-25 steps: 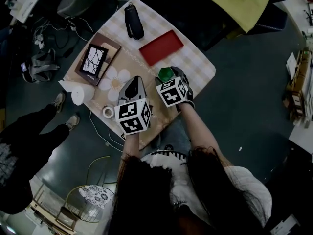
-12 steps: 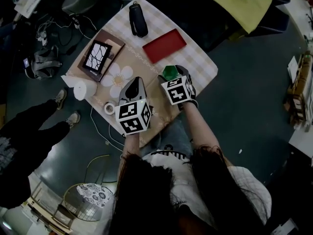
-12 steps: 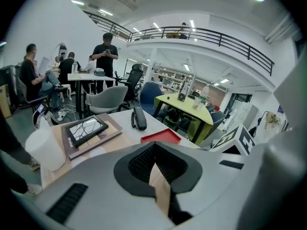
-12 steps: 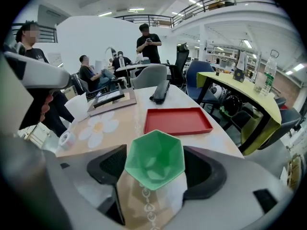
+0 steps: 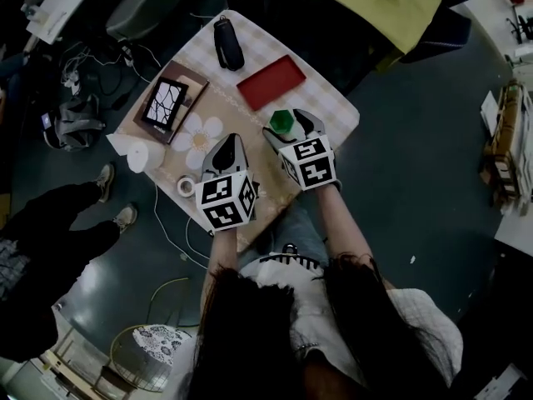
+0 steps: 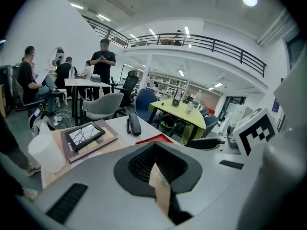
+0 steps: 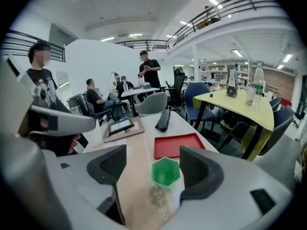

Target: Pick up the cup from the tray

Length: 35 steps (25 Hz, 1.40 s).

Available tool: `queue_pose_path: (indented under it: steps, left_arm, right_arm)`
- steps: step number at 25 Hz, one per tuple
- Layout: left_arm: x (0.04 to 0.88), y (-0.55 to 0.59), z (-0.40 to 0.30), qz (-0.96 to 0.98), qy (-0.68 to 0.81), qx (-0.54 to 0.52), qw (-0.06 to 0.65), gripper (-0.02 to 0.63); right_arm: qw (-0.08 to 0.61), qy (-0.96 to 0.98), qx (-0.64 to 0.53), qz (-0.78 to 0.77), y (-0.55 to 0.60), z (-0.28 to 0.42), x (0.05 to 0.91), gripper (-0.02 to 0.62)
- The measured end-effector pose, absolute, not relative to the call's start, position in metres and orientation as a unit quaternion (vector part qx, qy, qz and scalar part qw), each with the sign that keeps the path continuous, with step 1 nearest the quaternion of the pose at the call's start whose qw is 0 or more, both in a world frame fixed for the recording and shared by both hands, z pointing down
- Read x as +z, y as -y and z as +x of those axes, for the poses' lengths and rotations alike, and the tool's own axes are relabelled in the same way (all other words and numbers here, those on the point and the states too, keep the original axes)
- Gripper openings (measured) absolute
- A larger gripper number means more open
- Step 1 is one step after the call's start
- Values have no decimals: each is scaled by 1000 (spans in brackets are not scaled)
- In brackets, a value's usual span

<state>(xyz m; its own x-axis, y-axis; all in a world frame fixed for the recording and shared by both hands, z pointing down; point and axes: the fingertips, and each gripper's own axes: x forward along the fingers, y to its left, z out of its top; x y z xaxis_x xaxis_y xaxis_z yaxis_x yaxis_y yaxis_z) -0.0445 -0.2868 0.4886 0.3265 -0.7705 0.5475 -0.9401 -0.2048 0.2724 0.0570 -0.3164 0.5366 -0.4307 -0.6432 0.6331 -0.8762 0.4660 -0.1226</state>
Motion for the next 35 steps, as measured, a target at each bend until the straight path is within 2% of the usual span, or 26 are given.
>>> queue_pose_path:
  steps: [4, 7, 10, 16, 35]
  left_arm:
    - [472, 274, -43, 774, 555, 132, 274, 5]
    - [458, 260, -41, 786, 547, 122, 262, 5]
    - [440, 244, -40, 798, 533, 100, 262, 5]
    - [415, 210, -47, 816, 524, 91, 224, 5]
    - [398, 157, -54, 836, 503, 82, 204, 5]
  right_arm:
    - [233, 822, 205, 478, 299, 54, 501, 338]
    - [207, 809, 198, 513, 282, 60, 480, 199]
    - [185, 799, 196, 537, 262, 62, 465, 108]
    - [135, 780, 205, 576, 224, 61, 438, 14]
    - [159, 767, 174, 596, 165, 33, 424, 11]
